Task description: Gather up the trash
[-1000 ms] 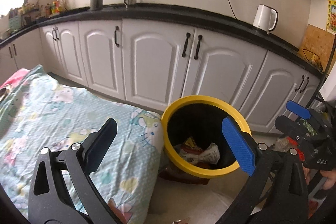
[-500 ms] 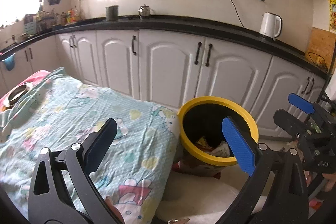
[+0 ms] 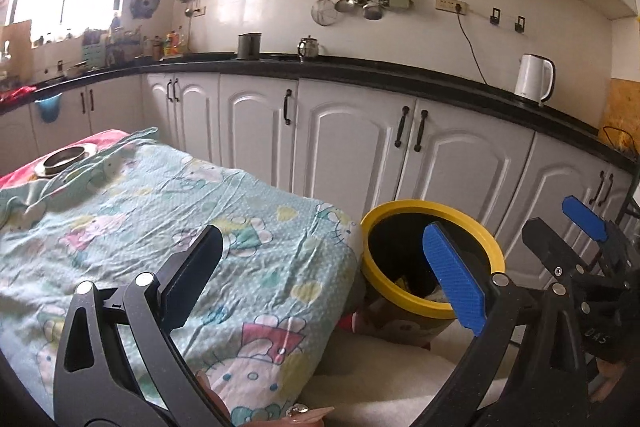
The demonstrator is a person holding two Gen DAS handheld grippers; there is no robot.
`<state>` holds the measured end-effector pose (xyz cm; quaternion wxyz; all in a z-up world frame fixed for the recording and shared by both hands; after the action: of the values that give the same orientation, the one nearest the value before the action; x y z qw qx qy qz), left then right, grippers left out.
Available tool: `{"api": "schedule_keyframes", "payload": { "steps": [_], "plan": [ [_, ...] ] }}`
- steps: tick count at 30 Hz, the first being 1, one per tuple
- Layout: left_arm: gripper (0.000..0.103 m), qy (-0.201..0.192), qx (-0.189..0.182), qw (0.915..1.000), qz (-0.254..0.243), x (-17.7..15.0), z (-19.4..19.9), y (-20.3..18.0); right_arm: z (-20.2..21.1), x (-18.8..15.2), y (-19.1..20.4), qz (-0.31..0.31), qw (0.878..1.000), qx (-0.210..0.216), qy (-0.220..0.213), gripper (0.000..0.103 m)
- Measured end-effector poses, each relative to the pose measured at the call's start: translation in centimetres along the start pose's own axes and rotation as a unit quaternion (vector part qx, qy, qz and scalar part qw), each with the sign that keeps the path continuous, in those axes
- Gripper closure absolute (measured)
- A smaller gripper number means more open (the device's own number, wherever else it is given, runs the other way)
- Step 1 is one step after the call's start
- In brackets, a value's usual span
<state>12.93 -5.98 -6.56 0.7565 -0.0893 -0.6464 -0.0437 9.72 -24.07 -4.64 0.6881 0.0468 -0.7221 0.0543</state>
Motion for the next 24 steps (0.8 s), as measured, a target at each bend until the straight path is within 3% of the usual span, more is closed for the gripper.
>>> {"api": "schedule_keyframes", "payload": {
  "steps": [8, 24],
  "plan": [
    [0.011, 0.005, 0.003, 1.0, 0.003, -0.4, 0.0, 0.4, -0.1, -0.9, -0.7, -0.007, 1.0, -0.018, 0.007, 0.006],
    [0.011, 0.007, 0.006, 1.0, 0.003, -0.5, 0.1, 0.5, -0.2, -1.6, -0.2, -0.007, 1.0, -0.016, 0.014, 0.006]
  ]
}}
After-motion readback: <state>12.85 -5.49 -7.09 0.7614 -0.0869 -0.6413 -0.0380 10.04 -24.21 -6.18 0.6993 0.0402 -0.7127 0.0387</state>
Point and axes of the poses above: each gripper's, at about its wrist camera, not at the fingertips, and z roughly against the way its jaws point, y to its left, x to its top, the point moved 10 cm from there along -z, roughly the way its jaws point, and after that the axes turned 15 degrees about -y, right-handed, at the moved point
